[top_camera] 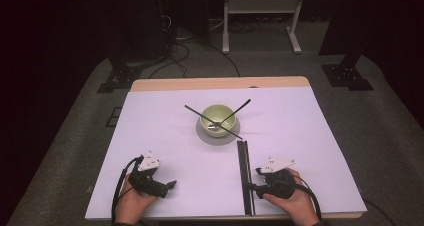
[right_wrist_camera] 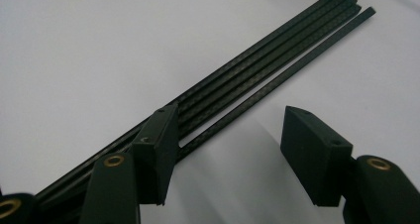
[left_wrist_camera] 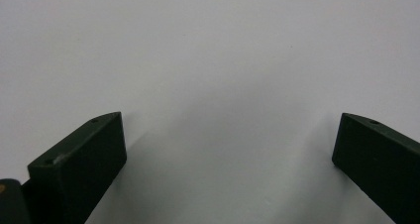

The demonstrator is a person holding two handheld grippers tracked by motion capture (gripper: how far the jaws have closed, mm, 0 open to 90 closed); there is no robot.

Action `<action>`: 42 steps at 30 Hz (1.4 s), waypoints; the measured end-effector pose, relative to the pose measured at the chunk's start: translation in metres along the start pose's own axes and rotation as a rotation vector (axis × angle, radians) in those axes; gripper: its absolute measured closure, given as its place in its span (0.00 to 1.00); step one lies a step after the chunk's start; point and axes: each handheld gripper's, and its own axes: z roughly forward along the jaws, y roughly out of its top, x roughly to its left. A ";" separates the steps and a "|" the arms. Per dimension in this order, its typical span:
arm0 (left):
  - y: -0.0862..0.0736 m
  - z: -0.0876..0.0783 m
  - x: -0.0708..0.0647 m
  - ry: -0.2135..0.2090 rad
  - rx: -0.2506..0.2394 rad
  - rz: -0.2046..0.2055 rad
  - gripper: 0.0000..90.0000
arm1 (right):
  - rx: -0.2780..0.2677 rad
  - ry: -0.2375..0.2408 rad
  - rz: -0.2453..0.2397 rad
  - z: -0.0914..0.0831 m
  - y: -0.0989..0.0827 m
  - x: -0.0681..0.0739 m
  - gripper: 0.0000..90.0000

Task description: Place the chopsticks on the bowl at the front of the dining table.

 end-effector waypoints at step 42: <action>0.000 0.000 0.000 0.000 0.000 0.000 0.00 | 0.034 -0.021 -0.008 -0.025 -0.022 0.011 0.38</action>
